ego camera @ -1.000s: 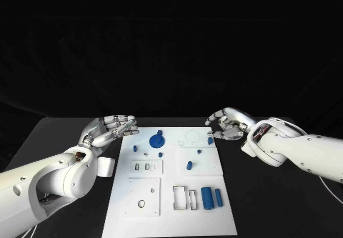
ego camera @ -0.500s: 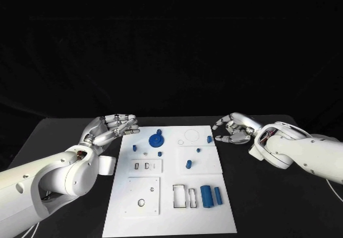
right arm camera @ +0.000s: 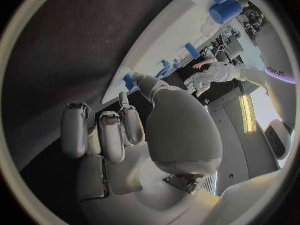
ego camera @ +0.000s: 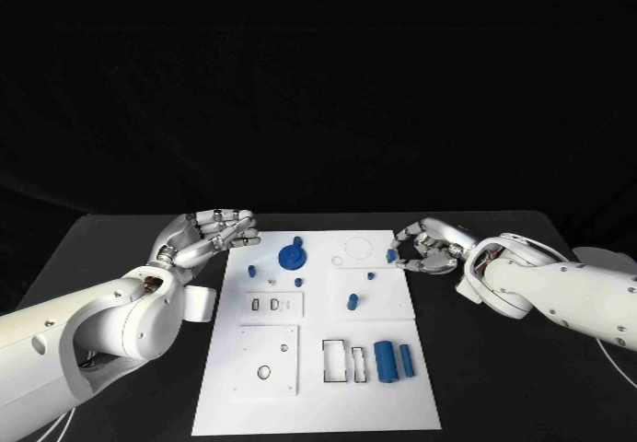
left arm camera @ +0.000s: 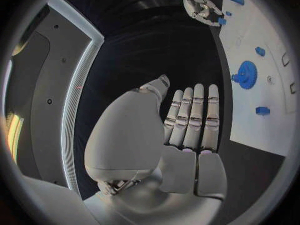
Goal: Assemble the parts on the task board
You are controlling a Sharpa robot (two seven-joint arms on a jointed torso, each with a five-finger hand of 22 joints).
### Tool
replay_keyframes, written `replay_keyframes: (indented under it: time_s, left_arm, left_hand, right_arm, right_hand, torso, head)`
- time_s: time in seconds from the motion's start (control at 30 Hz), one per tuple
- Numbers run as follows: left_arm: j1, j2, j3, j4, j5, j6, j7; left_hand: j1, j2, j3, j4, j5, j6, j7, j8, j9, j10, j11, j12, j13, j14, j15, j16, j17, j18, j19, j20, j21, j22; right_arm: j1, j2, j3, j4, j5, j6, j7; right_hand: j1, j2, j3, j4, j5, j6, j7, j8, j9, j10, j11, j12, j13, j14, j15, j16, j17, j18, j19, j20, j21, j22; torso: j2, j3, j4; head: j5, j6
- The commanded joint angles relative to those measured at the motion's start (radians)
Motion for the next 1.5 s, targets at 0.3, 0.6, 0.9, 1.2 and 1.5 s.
replay_keyframes:
  time_s: [0.3, 0.6, 0.9, 1.2, 1.5]
  left_arm:
    - [0.0, 0.0, 0.001, 0.002, 0.003, 0.019, 0.007]
    - [0.0, -0.001, 0.001, 0.002, 0.003, 0.02, 0.005]
    - [0.0, -0.002, 0.001, 0.002, 0.003, 0.022, 0.002]
    - [0.0, -0.004, 0.001, 0.002, 0.003, 0.022, 0.001]
    - [0.0, -0.005, 0.001, -0.001, 0.003, 0.022, 0.0]
  left_hand:
    - [-0.004, -0.009, 0.008, 0.0, -0.003, -0.004, 0.005, -0.005, -0.001, -0.002, 0.007, -0.006, 0.0, 0.0, 0.006, -0.005, 0.002, 0.013, 0.006, 0.0, -0.005, -0.001]
    - [-0.004, -0.009, 0.008, 0.0, -0.003, -0.004, 0.005, -0.005, -0.001, -0.002, 0.007, -0.006, 0.0, 0.0, 0.006, -0.005, 0.002, 0.013, 0.006, 0.0, -0.005, -0.001]
    - [-0.004, -0.009, 0.008, 0.0, -0.003, -0.004, 0.005, -0.005, -0.001, -0.002, 0.007, -0.006, 0.0, 0.0, 0.006, -0.005, 0.002, 0.013, 0.006, 0.0, -0.005, -0.001]
    - [-0.006, -0.011, 0.011, -0.002, -0.003, -0.003, 0.005, -0.006, -0.001, 0.0, 0.006, -0.009, 0.0, 0.001, 0.006, -0.007, 0.003, 0.013, 0.007, 0.0, -0.005, -0.003]
    - [-0.006, -0.011, 0.011, -0.002, -0.003, -0.003, 0.005, -0.006, -0.001, 0.0, 0.006, -0.009, 0.0, 0.001, 0.006, -0.007, 0.003, 0.013, 0.007, 0.0, -0.005, -0.003]
  right_arm:
    - [-0.008, 0.022, 0.0, -0.008, -0.027, -0.012, -0.019]
    - [-0.009, 0.03, 0.0, -0.012, -0.024, -0.021, -0.021]
    - [-0.011, 0.037, 0.0, -0.018, -0.019, -0.027, -0.023]
    - [-0.015, 0.044, 0.0, -0.023, -0.008, -0.043, -0.02]
    - [-0.016, 0.042, 0.0, -0.013, -0.006, -0.101, -0.029]
  right_hand:
    - [0.001, 0.01, -0.001, 0.001, 0.004, -0.004, 0.002, -0.007, -0.001, 0.004, 0.008, 0.006, 0.074, 0.068, 0.003, -0.001, 0.12, 0.005, 0.013, 0.005, 0.01, 0.086]
    - [-0.005, 0.023, 0.002, 0.005, 0.002, 0.017, 0.0, -0.001, 0.002, 0.01, 0.007, 0.012, 0.079, 0.07, 0.002, 0.0, 0.125, 0.003, 0.02, 0.005, 0.017, 0.092]
    - [-0.01, 0.05, 0.013, 0.009, -0.003, 0.079, -0.02, 0.033, 0.017, 0.018, -0.01, 0.02, 0.086, 0.072, -0.01, 0.002, 0.133, 0.002, 0.027, -0.003, 0.021, 0.099]
    - [0.003, 0.075, 0.029, -0.003, -0.049, 0.124, -0.044, 0.074, 0.037, 0.026, -0.03, 0.027, 0.093, 0.074, -0.028, 0.004, 0.14, -0.001, 0.035, -0.019, 0.029, 0.108]
    - [0.009, 0.093, 0.047, -0.01, -0.056, 0.127, -0.05, 0.085, 0.043, 0.033, -0.037, 0.032, 0.099, 0.076, -0.035, 0.006, 0.148, -0.003, 0.043, -0.026, 0.038, 0.117]
  torso:
    - [-0.001, -0.0008, -0.0013]
    - [-0.002, -0.0011, -0.0005]
    - [-0.002, -0.001, -0.0002]
    - [-0.002, -0.0005, -0.001]
    - [-0.003, -0.0003, -0.0012]
  head:
    - [0.003, -0.004]
    - [0.006, -0.006]
    - [0.007, -0.007]
    - [0.009, -0.011]
    - [0.011, -0.012]
